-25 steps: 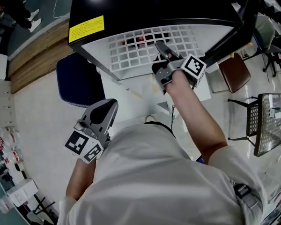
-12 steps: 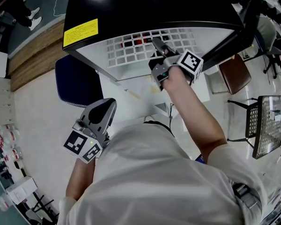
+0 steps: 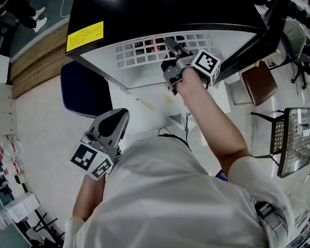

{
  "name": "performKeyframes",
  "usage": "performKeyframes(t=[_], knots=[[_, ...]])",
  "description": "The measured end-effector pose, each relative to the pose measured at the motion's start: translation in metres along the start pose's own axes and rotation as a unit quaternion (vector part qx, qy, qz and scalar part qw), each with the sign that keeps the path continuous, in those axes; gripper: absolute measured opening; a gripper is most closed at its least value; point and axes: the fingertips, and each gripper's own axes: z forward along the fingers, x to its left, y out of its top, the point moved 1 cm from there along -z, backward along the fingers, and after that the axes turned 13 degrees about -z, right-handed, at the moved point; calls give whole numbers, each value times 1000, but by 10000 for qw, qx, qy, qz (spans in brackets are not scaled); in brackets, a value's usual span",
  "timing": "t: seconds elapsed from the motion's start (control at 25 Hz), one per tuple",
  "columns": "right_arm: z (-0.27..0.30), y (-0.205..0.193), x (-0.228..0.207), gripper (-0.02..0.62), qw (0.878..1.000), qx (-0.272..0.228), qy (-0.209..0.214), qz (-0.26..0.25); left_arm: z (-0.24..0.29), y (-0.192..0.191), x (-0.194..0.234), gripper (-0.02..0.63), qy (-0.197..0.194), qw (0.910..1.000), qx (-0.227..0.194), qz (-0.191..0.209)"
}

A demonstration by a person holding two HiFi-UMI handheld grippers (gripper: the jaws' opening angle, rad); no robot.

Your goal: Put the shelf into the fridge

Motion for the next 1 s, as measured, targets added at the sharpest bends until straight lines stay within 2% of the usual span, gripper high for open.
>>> performKeyframes(t=[0.64, 1.0], knots=[[10, 7, -3, 40, 9999, -14, 6, -143, -7, -5, -5, 18, 146, 9998, -111, -64], [11, 12, -3, 81, 9963, -139, 21, -845, -21, -5, -7, 18, 91, 9998, -154, -58]])
